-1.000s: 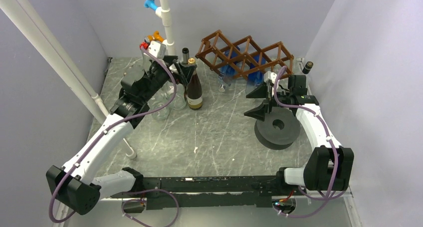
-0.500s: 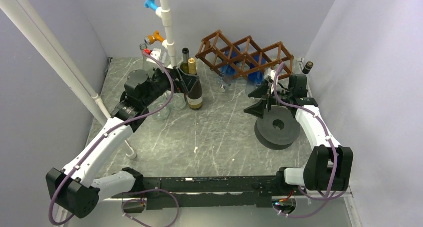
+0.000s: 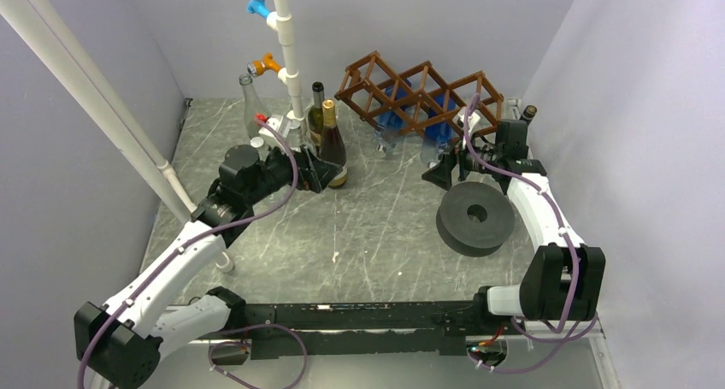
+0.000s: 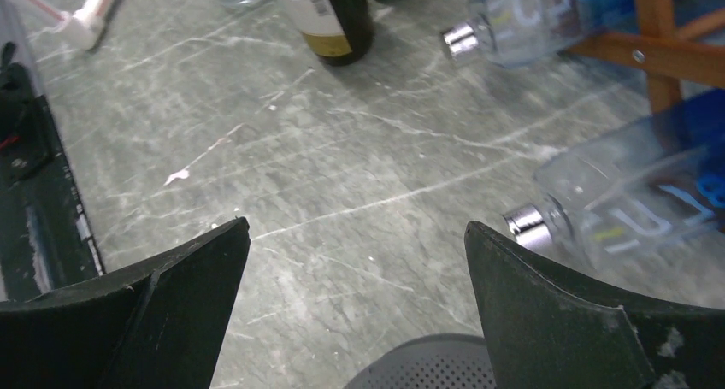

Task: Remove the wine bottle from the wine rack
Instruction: Pick up the wine bottle from the wine rack.

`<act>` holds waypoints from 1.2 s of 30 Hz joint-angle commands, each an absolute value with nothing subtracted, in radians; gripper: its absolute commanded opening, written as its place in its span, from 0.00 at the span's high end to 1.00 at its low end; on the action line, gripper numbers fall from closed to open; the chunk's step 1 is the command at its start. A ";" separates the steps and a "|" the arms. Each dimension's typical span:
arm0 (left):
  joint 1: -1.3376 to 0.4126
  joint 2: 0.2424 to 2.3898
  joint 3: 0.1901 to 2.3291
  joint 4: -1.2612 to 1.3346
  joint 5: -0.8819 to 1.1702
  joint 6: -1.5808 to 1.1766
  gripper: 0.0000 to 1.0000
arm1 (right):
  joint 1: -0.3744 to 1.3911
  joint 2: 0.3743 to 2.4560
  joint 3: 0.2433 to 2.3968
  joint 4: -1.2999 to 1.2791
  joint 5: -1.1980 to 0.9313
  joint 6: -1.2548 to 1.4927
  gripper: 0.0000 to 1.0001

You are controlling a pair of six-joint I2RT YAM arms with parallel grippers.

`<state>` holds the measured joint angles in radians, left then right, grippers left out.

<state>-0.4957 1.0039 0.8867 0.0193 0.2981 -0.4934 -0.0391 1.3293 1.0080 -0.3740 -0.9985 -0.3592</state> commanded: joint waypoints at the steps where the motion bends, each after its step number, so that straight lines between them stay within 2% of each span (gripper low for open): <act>1: -0.500 0.950 0.813 0.080 0.302 -0.515 0.00 | -0.043 1.315 1.055 -0.387 -0.833 -0.290 0.00; 18: -0.500 0.886 0.639 0.137 0.250 -0.536 0.01 | -0.041 1.311 0.965 -0.143 -0.558 0.049 0.00; 36: -0.500 0.879 0.545 0.220 0.244 -0.574 0.01 | -0.036 1.462 0.954 -0.024 -0.417 0.254 0.00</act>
<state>-0.4980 0.8852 0.5583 0.1436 0.2390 -0.5468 -0.0376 1.4433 0.9466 -0.0956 -0.4698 0.1864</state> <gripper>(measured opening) 0.995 0.994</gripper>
